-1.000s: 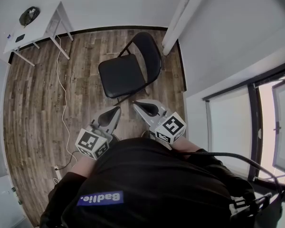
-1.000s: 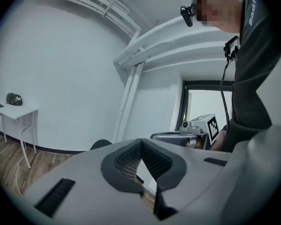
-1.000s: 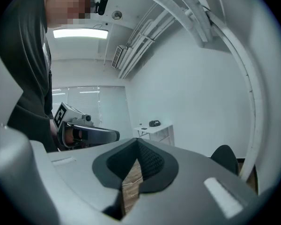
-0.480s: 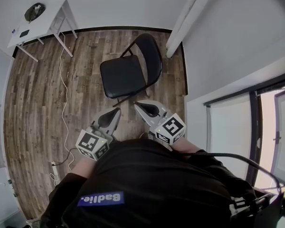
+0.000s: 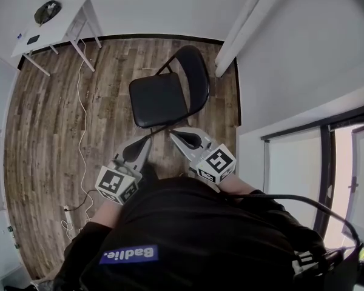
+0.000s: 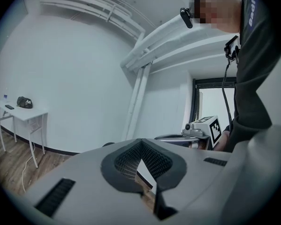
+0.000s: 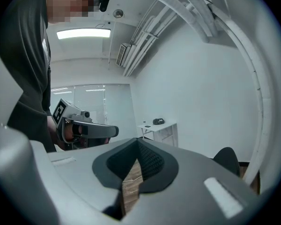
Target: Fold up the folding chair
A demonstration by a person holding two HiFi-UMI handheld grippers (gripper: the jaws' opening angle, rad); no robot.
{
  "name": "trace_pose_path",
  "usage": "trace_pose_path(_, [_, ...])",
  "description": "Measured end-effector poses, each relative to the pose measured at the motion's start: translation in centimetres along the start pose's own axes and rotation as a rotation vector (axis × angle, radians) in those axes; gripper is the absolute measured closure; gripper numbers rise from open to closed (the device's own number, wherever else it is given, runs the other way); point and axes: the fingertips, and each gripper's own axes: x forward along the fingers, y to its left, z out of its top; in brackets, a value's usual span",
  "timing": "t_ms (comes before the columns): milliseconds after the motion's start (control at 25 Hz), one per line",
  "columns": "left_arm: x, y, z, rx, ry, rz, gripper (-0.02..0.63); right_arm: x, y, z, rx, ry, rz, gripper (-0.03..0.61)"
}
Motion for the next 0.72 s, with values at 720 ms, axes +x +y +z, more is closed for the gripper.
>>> trace_pose_path(720, [5.1, 21.4, 5.6, 0.002, 0.001, -0.157, 0.609, 19.3, -9.6, 3.8, 0.046, 0.020, -0.177, 0.578])
